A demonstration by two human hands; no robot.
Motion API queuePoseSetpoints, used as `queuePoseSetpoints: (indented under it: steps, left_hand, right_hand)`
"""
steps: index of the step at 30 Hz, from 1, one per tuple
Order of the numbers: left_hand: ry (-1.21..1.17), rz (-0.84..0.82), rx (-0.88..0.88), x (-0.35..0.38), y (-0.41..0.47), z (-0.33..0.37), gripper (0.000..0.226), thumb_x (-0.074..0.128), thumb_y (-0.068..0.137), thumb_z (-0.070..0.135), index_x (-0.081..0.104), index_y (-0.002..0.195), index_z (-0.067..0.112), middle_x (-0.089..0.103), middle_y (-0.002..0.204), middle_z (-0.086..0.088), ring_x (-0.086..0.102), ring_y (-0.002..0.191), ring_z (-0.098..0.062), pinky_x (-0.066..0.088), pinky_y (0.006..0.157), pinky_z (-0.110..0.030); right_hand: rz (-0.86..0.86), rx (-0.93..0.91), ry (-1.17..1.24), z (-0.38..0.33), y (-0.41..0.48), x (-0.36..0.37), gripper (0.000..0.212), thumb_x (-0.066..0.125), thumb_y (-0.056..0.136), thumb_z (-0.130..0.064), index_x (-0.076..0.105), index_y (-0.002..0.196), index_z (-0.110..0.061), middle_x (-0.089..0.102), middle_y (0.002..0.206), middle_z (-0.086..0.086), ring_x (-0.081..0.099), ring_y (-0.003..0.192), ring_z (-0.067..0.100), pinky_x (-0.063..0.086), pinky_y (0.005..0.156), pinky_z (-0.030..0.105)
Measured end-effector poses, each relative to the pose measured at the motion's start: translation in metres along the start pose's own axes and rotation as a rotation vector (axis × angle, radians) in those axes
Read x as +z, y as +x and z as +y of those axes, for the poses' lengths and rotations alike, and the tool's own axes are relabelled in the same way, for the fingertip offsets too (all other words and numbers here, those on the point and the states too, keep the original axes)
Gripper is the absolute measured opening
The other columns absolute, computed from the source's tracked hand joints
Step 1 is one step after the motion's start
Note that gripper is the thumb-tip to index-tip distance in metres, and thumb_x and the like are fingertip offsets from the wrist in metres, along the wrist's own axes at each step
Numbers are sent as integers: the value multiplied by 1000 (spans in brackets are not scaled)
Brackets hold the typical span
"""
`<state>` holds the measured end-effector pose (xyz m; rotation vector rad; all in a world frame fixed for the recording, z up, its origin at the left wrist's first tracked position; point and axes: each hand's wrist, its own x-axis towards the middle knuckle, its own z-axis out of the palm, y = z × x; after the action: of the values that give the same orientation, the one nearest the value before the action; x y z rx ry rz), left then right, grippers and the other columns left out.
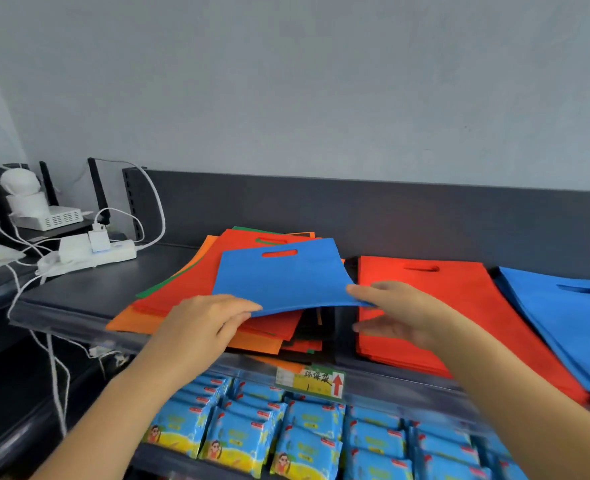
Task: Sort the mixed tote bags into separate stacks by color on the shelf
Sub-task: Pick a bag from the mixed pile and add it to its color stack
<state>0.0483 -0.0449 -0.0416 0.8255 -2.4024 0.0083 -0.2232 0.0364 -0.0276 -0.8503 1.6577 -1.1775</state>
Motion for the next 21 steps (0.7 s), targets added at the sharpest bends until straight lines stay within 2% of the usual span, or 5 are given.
queuePoseSetpoints:
  steps: [3, 6, 9, 16, 21]
  left_hand:
    - [32, -5, 78, 10, 5, 22, 38, 38, 89, 40, 72, 104, 31, 70, 99, 18, 67, 88, -4, 58, 66, -32]
    - [96, -7, 148, 20, 13, 45, 29, 55, 80, 16, 72, 98, 32, 71, 93, 19, 69, 80, -6, 57, 50, -30]
    - [94, 20, 173, 36, 25, 73, 36, 62, 70, 7, 74, 93, 32, 71, 87, 18, 69, 73, -8, 52, 40, -27]
    - [-56, 72, 260, 93, 57, 166, 36, 61, 62, 8, 76, 88, 29, 73, 86, 16, 70, 75, -6, 55, 55, -23]
    - [-128, -13, 384, 131, 73, 237, 40, 61, 54, 11, 76, 84, 33, 72, 84, 19, 68, 73, -1, 51, 55, -16]
  right_hand:
    - [88, -43, -26, 16, -4, -13, 38, 70, 77, 1, 52, 110, -3, 64, 109, 14, 65, 72, 21, 57, 54, 27]
    - [385, -277, -345, 22, -8, -37, 44, 70, 69, -2, 65, 112, -12, 71, 97, 9, 68, 82, 25, 57, 73, 40]
    - [552, -386, -437, 28, -27, -69, 50, 65, 73, -6, 60, 120, -22, 70, 102, 2, 65, 92, 21, 54, 79, 36]
    - [768, -356, -347, 78, -66, -150, 41, 62, 86, -6, 57, 125, -16, 62, 115, 2, 57, 109, 19, 47, 84, 27]
    - [897, -301, -410, 96, -105, -214, 42, 56, 90, -5, 52, 130, -18, 60, 99, 1, 58, 78, 16, 51, 70, 32]
